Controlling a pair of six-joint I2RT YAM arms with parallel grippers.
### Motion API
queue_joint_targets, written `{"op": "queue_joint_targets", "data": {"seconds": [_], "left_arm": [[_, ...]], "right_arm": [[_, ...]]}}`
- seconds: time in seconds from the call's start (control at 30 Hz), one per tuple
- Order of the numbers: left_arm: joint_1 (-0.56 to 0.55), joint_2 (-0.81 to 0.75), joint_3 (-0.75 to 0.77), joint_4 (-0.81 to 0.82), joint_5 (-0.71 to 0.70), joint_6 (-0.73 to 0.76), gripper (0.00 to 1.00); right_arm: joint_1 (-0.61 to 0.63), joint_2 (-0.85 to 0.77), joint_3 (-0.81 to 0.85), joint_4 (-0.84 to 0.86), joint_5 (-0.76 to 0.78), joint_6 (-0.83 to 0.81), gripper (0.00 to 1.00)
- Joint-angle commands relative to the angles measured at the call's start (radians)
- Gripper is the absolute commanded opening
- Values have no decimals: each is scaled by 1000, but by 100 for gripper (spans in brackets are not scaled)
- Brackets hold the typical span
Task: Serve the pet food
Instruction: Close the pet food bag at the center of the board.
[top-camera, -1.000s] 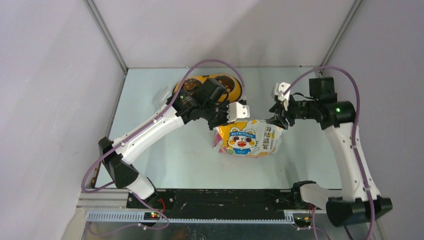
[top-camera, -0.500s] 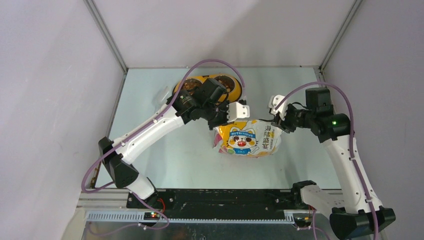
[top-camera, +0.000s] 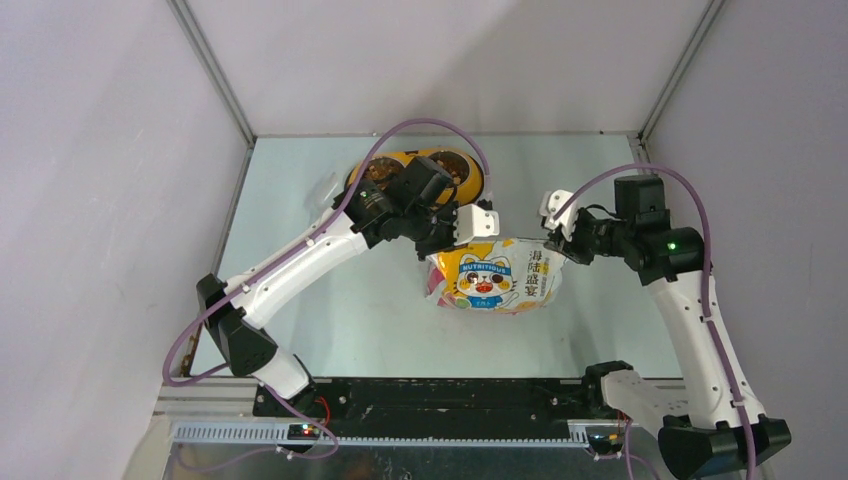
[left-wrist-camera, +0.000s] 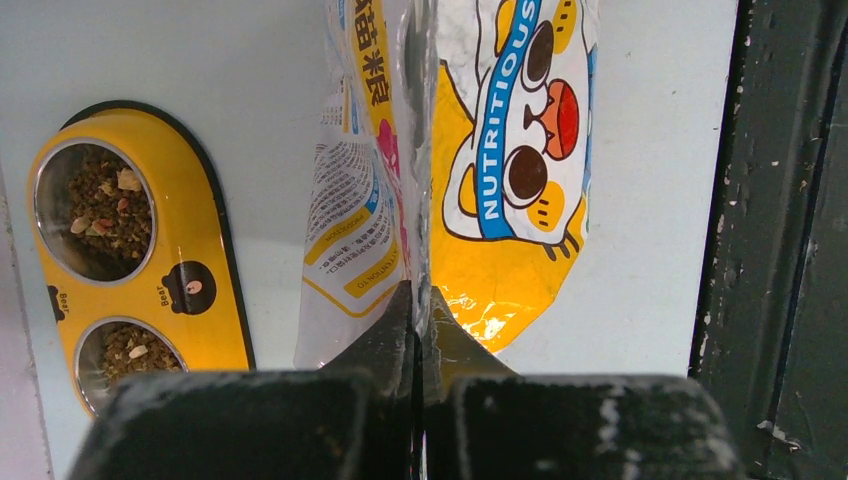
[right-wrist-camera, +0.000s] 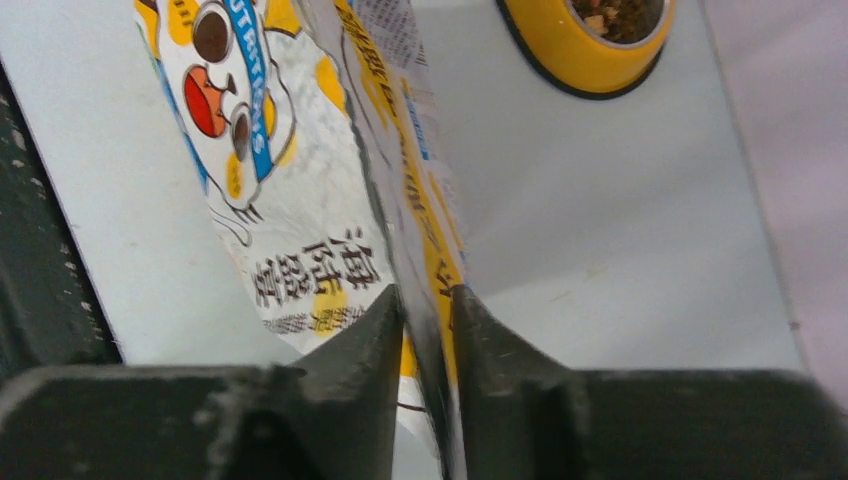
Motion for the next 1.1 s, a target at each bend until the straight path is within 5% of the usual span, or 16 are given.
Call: {"op": "queue_joint_targets", "data": {"seconds": [0.0, 0.13, 0.2, 0.4, 0.7, 0.9, 1.03, 1.07], "left_arm": [[13, -56, 47, 1, -20, 21, 0], [13, -63, 38, 14, -18, 18, 3], [13, -64, 34, 24, -4, 9, 13], [-10, -50, 50, 36, 64, -4, 41], [-87, 38, 129, 44, 63, -11, 49], [-134, 97, 160, 62, 41, -20, 41], [-137, 111, 168, 85, 16, -43, 4], [-137, 112, 168, 97, 9, -53, 2]], "right_arm": [[-38, -34, 51, 36, -69, -5, 39], [-49, -37, 43, -13, -113, -59, 55], [-46, -43, 23, -27, -129, -105, 57], [-14, -88, -53, 41, -139, -152, 57], [11, -97, -85, 145, -98, -77, 54], [5, -112, -102, 164, -87, -55, 52], [-3, -127, -119, 164, -98, -59, 51], [-4, -128, -121, 165, -97, -61, 51]]}}
